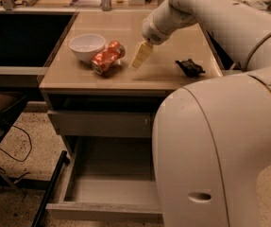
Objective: Pick coke can from middle drawer and place on counter
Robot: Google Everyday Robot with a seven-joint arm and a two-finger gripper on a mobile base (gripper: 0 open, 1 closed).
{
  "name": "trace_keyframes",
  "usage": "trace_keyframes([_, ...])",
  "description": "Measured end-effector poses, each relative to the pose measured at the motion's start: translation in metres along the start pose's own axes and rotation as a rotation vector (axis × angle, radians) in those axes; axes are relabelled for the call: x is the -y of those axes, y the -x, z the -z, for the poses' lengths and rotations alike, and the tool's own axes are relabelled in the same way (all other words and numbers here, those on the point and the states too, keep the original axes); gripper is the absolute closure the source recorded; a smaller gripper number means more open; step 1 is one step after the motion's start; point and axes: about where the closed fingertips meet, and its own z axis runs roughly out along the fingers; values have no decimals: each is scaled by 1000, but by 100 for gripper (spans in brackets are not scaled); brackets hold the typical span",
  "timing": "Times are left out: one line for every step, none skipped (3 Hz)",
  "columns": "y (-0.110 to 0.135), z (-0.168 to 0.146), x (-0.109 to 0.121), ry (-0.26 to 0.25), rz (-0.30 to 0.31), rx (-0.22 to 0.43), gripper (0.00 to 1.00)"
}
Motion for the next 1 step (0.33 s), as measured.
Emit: trace_keyframes([0,0,0,0,0,0,0])
